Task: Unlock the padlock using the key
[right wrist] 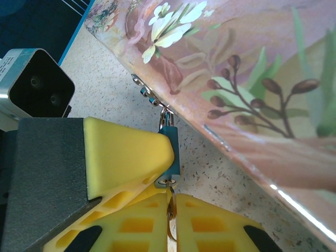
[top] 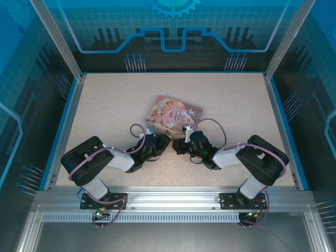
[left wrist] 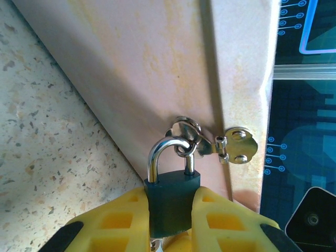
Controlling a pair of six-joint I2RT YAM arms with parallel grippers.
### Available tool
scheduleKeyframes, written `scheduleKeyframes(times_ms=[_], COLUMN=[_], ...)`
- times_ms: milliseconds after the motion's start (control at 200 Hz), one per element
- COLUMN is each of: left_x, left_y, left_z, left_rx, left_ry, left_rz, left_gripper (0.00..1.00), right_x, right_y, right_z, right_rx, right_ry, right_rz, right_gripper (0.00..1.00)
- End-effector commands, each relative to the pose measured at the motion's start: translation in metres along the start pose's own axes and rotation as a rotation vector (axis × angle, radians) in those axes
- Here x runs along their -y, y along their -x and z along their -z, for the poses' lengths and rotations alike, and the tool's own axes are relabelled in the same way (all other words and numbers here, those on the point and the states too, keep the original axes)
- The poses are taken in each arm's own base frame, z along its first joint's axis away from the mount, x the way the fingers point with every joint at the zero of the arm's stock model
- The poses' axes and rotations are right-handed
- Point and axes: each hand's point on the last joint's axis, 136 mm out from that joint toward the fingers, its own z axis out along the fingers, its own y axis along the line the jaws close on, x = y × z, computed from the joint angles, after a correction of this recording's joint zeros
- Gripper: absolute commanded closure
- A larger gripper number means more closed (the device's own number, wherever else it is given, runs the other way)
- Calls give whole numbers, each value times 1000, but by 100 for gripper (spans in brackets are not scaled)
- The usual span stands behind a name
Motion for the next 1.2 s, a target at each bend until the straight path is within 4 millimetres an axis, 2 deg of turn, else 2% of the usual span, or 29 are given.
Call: scheduleKeyframes(times_ms=[0, 230, 335, 485, 805, 1036, 1196], left_x=[28, 27, 27, 24, 17, 21, 1], left_y=[9, 9, 8, 10, 23, 16, 15], left_z=[5, 5, 4, 7, 17, 9, 8], left_rx=[44, 43, 40, 48, 86, 42, 44], left_ry=[-86, -78, -78, -66, -59, -81, -38], left_rz=[-25, -32, -33, -37, -22, 0, 45], left_gripper=[83, 79, 78, 70, 60, 55, 51], right_x=[-10, -13, -14, -13, -12, -14, -15], right_y=[0, -1, -1, 0, -2, -2, -1], right_z=[-4, -9, -10, -10, -11, -12, -11], right_rx=[-6, -12, -15, -11, -18, -17, -14], right_ry=[28, 48, 51, 46, 42, 57, 56], right_rz=[-5, -16, -16, -19, -27, -33, -36], right_gripper=[92, 100, 100, 100, 100, 100, 100])
